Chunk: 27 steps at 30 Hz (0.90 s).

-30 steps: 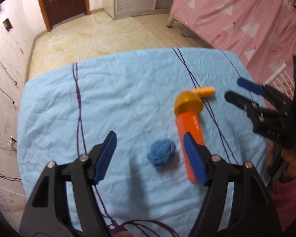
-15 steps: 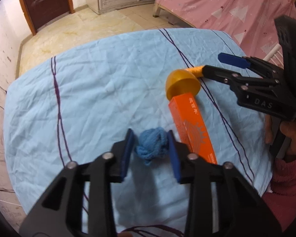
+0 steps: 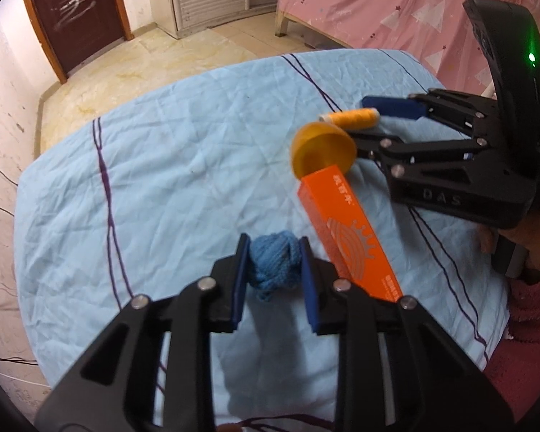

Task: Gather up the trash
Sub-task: 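Grasp the blue yarn ball with the left tool while the right tool grasps the orange thread spool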

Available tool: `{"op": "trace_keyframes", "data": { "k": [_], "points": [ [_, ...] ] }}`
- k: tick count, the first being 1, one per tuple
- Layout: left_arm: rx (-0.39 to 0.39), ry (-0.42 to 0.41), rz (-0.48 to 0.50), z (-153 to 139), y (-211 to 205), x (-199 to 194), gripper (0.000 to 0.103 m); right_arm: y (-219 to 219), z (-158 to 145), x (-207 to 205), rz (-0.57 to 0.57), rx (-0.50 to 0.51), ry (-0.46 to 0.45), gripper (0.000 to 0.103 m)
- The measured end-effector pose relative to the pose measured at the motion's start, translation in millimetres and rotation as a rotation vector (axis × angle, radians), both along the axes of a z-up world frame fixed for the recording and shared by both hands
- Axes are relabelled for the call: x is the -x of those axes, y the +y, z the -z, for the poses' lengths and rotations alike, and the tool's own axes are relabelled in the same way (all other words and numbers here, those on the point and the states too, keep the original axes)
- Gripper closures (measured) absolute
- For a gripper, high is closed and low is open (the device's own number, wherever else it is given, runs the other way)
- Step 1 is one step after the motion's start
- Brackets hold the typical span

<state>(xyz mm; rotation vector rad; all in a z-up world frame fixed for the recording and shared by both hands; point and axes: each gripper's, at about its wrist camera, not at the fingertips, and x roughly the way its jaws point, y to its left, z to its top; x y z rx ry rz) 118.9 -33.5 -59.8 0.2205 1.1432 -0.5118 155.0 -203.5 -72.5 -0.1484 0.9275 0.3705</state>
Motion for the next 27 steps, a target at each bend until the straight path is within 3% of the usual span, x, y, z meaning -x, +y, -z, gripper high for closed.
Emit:
{"op": "trace_keyframes", "data": {
  "k": [3, 9, 27],
  "points": [
    [-0.003, -0.004, -0.004, 0, -1, -1, 0.078, 3, 0, 3, -0.023, 0.004, 0.001, 0.08],
    [-0.004, -0.007, -0.038, 0, 0, 2, 0.078, 3, -3, 15, -0.041, -0.003, -0.006, 0.091],
    [-0.008, -0.05, -0.125, -24, 0, 16, 0.078, -43, -36, 54, 0.013, -0.096, -0.088, 0.094]
  ]
}}
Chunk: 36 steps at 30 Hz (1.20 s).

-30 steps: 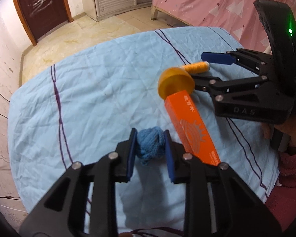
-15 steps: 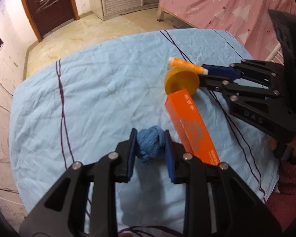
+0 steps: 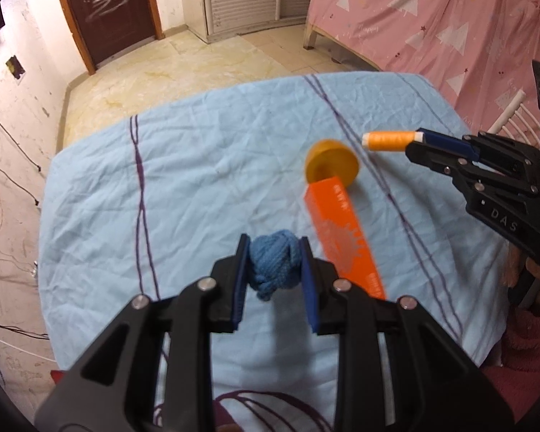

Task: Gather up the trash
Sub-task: 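Grasp the blue yarn ball with the left tool while the right tool grasps the orange thread spool, then carry both items to the yellow bin and open both tools over it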

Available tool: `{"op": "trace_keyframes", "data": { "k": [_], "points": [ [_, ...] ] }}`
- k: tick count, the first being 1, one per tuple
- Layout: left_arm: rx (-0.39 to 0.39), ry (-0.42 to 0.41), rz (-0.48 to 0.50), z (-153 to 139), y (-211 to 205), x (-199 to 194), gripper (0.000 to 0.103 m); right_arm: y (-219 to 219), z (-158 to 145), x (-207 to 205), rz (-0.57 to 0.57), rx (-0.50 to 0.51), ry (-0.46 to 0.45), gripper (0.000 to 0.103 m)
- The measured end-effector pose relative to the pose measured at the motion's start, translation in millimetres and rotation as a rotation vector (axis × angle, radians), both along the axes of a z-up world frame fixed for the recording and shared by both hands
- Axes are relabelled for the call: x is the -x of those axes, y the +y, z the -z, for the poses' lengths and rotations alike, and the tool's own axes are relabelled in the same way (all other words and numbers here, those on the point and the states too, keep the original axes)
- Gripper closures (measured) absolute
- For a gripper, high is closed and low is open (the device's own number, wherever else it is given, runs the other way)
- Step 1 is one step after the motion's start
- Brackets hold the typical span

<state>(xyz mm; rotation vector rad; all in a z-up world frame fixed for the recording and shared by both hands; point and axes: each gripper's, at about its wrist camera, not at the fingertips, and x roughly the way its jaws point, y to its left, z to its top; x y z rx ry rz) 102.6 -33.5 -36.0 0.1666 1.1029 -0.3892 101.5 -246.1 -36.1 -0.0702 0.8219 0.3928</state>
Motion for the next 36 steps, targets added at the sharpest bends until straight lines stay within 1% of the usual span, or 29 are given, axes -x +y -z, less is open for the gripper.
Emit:
{"op": "trace_keyframes", "data": {
  "k": [4, 8, 13, 18, 26, 31, 36],
  "points": [
    [0.005, -0.029, 0.003, -12, -11, 4, 0.078, -25, -11, 9, 0.047, -0.023, -0.029, 0.094],
    [0.026, -0.067, 0.022, -31, -29, 7, 0.078, -62, -22, 22, 0.12, -0.052, -0.063, 0.094],
    [0.054, -0.113, 0.073, -54, -59, 13, 0.078, -110, -32, 40, 0.211, -0.079, -0.095, 0.094],
    [0.075, -0.129, 0.129, -64, -95, 18, 0.078, -154, -37, 62, 0.301, -0.1, -0.128, 0.094],
    [0.096, -0.128, 0.241, -71, -162, 35, 0.078, -218, -25, 91, 0.429, -0.123, -0.131, 0.094],
    [0.094, -0.134, 0.325, -74, -212, 50, 0.078, -260, -6, 109, 0.515, -0.139, -0.113, 0.094],
    [0.098, -0.137, 0.389, -76, -259, 59, 0.078, -285, 10, 120, 0.564, -0.151, -0.09, 0.094]
  ]
}}
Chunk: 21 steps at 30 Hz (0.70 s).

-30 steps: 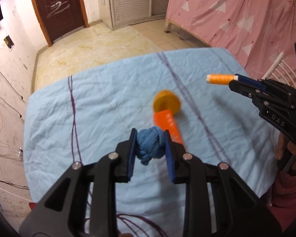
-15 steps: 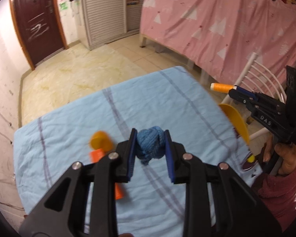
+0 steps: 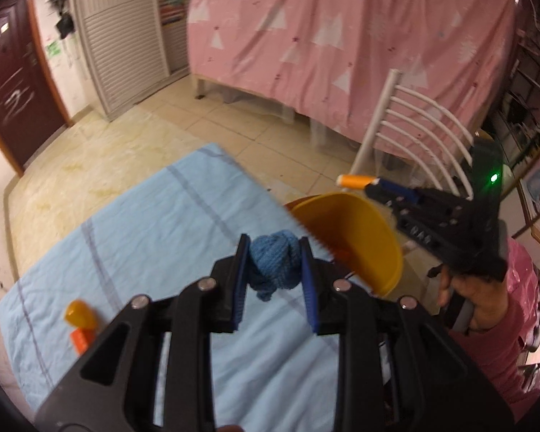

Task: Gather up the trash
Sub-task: 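Carry both items to the yellow bin and open both tools over it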

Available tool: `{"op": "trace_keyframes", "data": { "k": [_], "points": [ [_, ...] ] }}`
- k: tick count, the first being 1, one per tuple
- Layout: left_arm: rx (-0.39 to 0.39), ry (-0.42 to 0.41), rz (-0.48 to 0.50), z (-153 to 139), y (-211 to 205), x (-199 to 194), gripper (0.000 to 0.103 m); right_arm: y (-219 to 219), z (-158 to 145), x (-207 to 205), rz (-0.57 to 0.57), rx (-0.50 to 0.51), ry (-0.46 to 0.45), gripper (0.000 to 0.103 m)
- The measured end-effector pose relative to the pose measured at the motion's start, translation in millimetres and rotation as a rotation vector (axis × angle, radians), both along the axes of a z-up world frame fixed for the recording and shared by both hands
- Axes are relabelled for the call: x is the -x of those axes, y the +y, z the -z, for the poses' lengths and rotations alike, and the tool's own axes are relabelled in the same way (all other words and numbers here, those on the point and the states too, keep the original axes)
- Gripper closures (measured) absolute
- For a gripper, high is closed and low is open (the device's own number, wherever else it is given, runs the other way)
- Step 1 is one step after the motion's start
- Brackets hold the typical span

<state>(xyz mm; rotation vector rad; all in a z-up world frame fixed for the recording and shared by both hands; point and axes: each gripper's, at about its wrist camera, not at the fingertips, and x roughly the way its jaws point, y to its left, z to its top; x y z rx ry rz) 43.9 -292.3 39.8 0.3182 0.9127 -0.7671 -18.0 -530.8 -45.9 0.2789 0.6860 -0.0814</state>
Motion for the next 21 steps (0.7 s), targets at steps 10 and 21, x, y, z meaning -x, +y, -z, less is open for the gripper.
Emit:
{"op": "trace_keyframes", "data": {
  "k": [10, 21],
  "points": [
    [-0.01, 0.054, 0.06, 20, -72, 2, 0.078, -34, 27, 11, 0.04, -0.056, 0.04, 0.094],
    [-0.016, 0.08, 0.078, 26, -117, 5, 0.045, -49, 31, 16, 0.069, -0.103, 0.035, 0.09]
  ]
}}
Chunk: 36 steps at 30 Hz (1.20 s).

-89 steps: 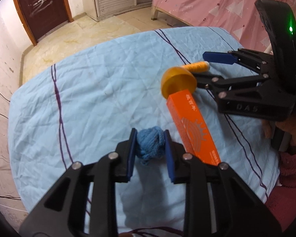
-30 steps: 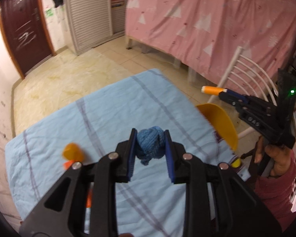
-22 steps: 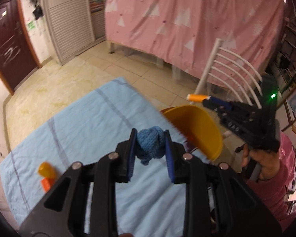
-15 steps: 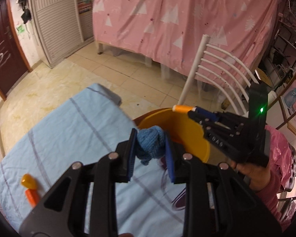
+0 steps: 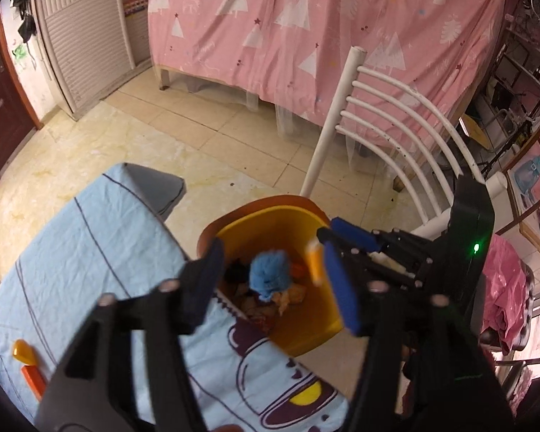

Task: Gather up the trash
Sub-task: 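Carry both items to the yellow bin and open both tools over it, then move both open tools back over the orange box and yellow cap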

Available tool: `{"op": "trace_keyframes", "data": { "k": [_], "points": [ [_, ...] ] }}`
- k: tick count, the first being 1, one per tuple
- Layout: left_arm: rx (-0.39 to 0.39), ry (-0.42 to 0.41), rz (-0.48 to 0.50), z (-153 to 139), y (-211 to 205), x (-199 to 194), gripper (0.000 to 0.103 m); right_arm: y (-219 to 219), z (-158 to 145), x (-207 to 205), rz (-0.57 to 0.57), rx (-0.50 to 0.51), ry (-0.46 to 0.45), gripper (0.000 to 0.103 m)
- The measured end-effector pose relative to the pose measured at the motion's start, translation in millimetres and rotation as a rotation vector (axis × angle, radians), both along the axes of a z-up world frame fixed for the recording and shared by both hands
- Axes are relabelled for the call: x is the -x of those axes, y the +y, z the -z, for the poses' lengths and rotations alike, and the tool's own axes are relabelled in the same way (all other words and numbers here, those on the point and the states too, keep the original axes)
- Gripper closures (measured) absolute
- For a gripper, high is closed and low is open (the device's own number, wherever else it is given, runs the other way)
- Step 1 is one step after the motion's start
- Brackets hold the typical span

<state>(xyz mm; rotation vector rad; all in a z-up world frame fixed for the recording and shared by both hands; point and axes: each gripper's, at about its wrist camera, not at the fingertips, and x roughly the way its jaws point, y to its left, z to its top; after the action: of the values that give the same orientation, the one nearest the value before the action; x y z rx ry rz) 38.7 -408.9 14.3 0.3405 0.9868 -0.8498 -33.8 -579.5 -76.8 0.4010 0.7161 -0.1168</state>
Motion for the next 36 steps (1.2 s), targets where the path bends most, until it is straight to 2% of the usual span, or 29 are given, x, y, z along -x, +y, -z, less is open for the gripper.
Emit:
{"op": "trace_keyframes", "data": {
  "k": [4, 6, 9, 15, 21, 36],
  "points": [
    [0.001, 0.015, -0.009, 0, 1, -1, 0.045, 0, -4, 3, 0.009, 0.0, -0.01, 0.08],
    [0.001, 0.012, -0.01, -1, 5, -2, 0.044, 3, -8, 5, 0.008, 0.003, -0.02, 0.066],
    [0.003, 0.008, -0.022, -6, 15, -5, 0.044, 9, -16, 7, 0.005, 0.02, -0.033, 0.053],
    [0.024, -0.015, -0.055, -19, 46, -13, 0.044, 27, -36, 2, -0.014, 0.044, -0.067, 0.044],
    [0.038, -0.05, -0.101, -32, 91, -21, 0.039, 53, -56, -13, -0.058, 0.076, -0.085, 0.036],
    [0.015, -0.085, -0.295, -42, 228, -54, 0.038, 167, -74, -72, -0.286, 0.141, -0.079, 0.033]
  ]
}}
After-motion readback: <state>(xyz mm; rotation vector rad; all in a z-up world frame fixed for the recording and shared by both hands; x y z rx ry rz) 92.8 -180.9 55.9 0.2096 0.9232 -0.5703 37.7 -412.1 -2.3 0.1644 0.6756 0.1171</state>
